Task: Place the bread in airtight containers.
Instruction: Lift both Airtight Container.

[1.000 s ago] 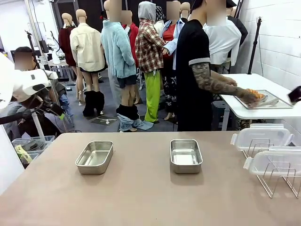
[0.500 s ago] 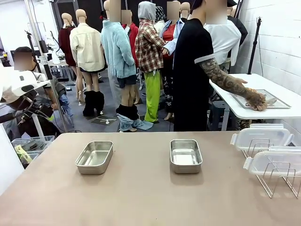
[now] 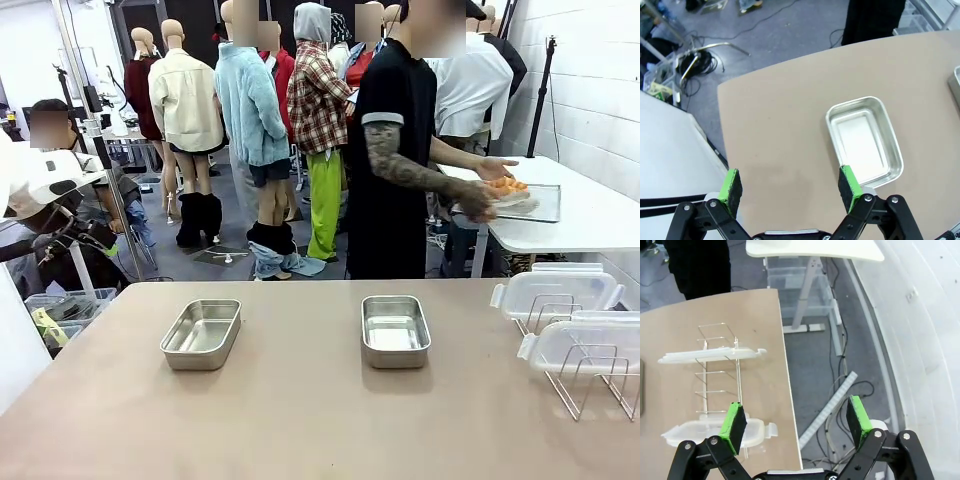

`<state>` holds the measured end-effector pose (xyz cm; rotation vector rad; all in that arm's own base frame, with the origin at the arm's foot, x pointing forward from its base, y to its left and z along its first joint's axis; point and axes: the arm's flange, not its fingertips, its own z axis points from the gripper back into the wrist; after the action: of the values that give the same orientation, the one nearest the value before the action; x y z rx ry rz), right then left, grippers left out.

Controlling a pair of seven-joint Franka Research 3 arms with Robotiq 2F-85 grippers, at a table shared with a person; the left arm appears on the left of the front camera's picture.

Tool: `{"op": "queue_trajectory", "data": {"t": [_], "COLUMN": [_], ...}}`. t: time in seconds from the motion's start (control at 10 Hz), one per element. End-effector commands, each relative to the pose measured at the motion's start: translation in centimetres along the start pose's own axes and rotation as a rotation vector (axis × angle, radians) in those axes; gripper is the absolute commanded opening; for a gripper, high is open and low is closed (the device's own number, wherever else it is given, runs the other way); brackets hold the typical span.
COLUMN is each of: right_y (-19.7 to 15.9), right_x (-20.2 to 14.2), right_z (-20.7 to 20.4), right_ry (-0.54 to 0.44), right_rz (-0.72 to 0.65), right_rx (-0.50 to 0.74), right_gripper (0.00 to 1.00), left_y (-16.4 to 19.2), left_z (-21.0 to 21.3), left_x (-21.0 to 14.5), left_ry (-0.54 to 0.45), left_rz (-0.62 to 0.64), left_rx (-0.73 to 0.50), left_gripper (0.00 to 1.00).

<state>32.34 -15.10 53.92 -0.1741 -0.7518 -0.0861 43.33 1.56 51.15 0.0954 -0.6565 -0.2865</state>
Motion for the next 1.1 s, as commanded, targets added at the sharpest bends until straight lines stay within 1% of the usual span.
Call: {"op": "queue_trajectory", "data": {"t": [0.0,1.0], "right_y": [0.22,0.22], "right_x": [-0.02,-0.02], "right_z": [-0.14,-0.14], "right_ry": [0.008,0.008], "right_rz": [0.004,0.004], "right_rx": [0.0,0.0], "right_gripper": [1.0,1.0], "left_y": [0.07,0.07], "left_z": [-0.03,-0.03], "left_x": [0.04,0.04], "left_ry": [-0.007,-0.007], "left_rz": [0.006,0.006], "left_rx": [-0.006,-0.006], "left_gripper": [1.0,1.0]}}
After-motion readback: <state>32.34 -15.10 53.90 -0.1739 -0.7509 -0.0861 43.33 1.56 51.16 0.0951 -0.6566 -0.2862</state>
